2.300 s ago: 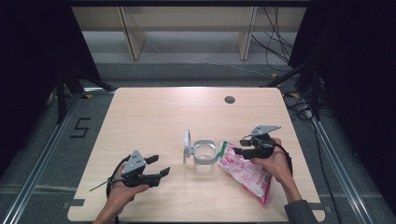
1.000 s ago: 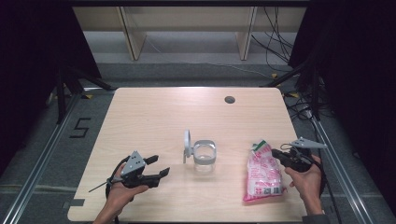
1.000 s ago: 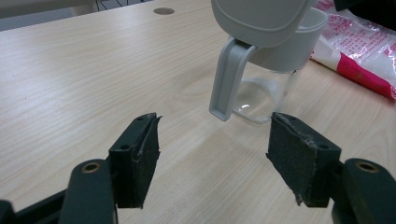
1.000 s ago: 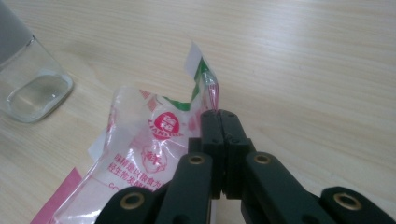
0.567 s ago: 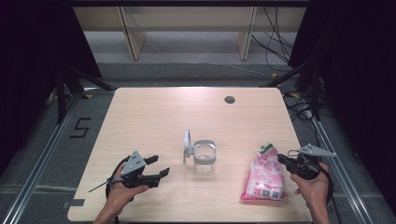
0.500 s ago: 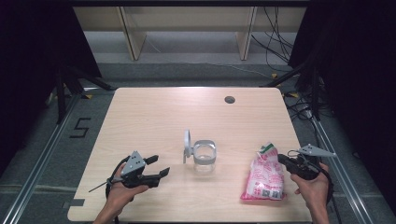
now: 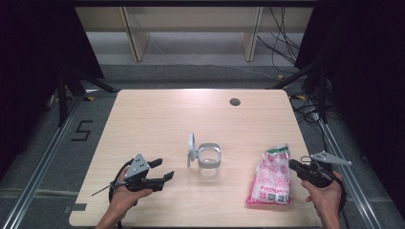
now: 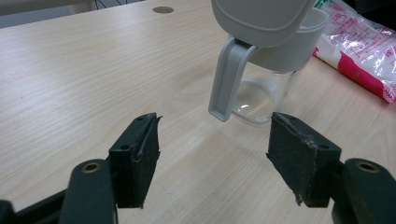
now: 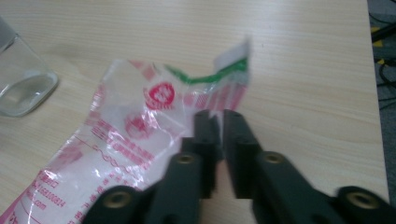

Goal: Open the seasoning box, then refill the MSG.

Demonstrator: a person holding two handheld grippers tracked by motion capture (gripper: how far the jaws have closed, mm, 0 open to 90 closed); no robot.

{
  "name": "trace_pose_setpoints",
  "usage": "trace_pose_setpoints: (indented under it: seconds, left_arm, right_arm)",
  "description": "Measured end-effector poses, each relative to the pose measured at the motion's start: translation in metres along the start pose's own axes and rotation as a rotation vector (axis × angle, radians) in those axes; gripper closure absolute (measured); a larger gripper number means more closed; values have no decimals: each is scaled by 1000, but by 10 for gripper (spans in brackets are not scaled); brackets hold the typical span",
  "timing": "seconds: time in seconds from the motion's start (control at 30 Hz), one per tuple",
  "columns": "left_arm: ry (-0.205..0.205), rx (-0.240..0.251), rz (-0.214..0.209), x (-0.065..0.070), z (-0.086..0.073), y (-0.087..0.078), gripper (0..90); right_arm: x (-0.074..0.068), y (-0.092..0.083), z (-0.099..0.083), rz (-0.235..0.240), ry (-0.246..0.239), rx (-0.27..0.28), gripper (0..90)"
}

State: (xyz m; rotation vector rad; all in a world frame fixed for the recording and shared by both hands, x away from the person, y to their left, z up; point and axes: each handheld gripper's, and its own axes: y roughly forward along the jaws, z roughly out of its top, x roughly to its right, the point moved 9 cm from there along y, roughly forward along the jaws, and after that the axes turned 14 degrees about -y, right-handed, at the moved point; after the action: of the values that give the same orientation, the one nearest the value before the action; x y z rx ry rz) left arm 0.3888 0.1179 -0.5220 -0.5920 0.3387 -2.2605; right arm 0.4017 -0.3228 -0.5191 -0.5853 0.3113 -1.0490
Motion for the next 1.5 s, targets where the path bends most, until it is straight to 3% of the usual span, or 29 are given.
trace_pose_setpoints:
  seconds: [0.07, 0.13, 0.2, 0.23, 0.27, 0.3, 0.33, 0.37, 0.4, 0.47, 0.53, 0.57, 0.6, 0.67, 0.7, 0.77, 0.93, 0.97, 1.07, 1.13, 1.17, 1.27, 1.3, 1.33, 1.4, 1.47, 1.5]
  left_arm:
    - [-2, 2, 0, 0, 0, 0, 331]
    - [-4, 1, 1, -1, 0, 0, 331]
    - [-3, 0, 1, -1, 0, -1, 331]
    - [-1, 0, 2, -1, 0, -1, 331]
    - [-1, 1, 1, -1, 1, -1, 330]
    - [-1, 1, 1, -1, 1, -1, 329]
    - [-3, 3, 1, -1, 1, -1, 329]
    - [-2, 4, 0, 0, 2, -1, 329]
    - [-2, 5, -1, 0, 2, -1, 329]
    - [1, 3, 0, 0, 2, 0, 329]
    - [-2, 3, -4, 0, 2, 0, 329]
    - [-1, 3, -5, 1, 2, 1, 329]
    - [2, 1, -7, 1, 2, 1, 329]
    - [2, 0, -6, 1, 2, 0, 328]
    - [1, 3, -7, 1, 2, 0, 328]
    - [1, 7, -7, 1, 3, 0, 328]
    - [0, 2, -5, 1, 2, 0, 328]
    - [-2, 7, -13, 2, 2, 1, 328]
    - [-1, 7, -10, 2, 2, 1, 328]
    - [-1, 8, -12, 2, 2, 1, 328]
    - [0, 5, -7, 2, 2, 0, 329]
    - [2, 9, -16, 3, 2, 0, 328]
    - [1, 9, -16, 3, 2, 0, 328]
    - [5, 8, -16, 3, 2, 0, 329]
    - [9, 2, -8, 3, 2, 0, 329]
    - [9, 4, -8, 3, 2, 0, 328]
    - [8, 4, -9, 3, 1, 0, 328]
  right_arm:
    - [1, 1, -1, 10, 1, 1, 615]
    - [2, 1, -2, 15, 0, 0, 582]
    - [0, 1, -1, -9, 49, -3, 479]
    - [0, 1, -1, -9, 49, -3, 479]
    - [3, 2, -1, 0, 19, 8, 461]
    - [3, 2, -1, -6, 35, 7, 443]
    - [7, 3, -1, -25, 15, 15, 410]
    - [7, 3, -1, -25, 15, 15, 410]
    - [4, 2, -1, -6, 46, 19, 401]
    - [7, 3, -2, -16, 16, 20, 342]
    - [2, 3, -2, 9, 57, 20, 321]
    - [5, 4, -3, -1, 28, 14, 312]
    - [5, 4, -3, -1, 28, 14, 312]
    - [1, 7, -3, 18, 78, 23, 284]
    - [4, 9, -5, 10, 44, 12, 269]
    - [0, 11, -5, 29, 82, 16, 264]
    - [4, 17, -6, 34, 53, 7, 258]
    - [-1, 17, -6, 50, 100, 0, 259]
    - [1, 21, -5, 58, 55, 1, 264]
    - [-4, 23, -5, 75, 94, -17, 270]
    - [-1, 24, -5, 78, 63, -15, 272]
    - [-2, 28, -6, 85, 65, -28, 284]
    - [-6, 27, -7, 96, 107, -46, 293]
    - [-3, 30, -7, 104, 68, -33, 296]
    - [-2, 31, -9, 92, 71, -46, 300]
    - [-3, 33, -10, 109, 71, -46, 309]
    - [-7, 33, -11, 104, 116, -61, 317]
